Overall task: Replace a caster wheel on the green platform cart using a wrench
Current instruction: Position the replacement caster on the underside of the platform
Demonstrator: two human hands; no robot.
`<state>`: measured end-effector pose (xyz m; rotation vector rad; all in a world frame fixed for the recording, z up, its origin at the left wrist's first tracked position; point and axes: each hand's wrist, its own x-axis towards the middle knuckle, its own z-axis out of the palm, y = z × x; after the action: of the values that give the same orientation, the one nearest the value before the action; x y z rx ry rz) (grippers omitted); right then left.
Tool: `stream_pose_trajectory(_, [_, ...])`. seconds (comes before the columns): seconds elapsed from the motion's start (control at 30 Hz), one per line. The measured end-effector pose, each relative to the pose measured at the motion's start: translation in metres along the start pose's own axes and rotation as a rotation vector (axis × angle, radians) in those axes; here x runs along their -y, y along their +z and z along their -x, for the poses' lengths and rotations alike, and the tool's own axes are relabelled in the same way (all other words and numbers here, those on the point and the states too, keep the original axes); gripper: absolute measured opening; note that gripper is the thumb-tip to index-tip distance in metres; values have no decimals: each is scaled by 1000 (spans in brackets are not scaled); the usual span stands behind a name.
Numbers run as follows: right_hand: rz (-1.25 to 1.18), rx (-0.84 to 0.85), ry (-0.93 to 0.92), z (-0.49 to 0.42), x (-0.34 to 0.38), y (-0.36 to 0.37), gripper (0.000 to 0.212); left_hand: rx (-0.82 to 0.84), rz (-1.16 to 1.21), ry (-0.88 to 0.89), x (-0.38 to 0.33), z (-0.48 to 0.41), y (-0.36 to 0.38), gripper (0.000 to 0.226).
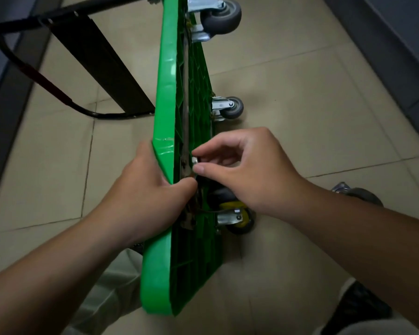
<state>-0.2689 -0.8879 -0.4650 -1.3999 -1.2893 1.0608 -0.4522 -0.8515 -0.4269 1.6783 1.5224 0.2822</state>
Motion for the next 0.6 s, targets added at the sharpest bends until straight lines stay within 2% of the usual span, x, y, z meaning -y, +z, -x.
stream_pose_trajectory(0.6, [-8, 33, 4, -12, -5, 12, 22, -9, -38, -24, -6, 4, 1, 66])
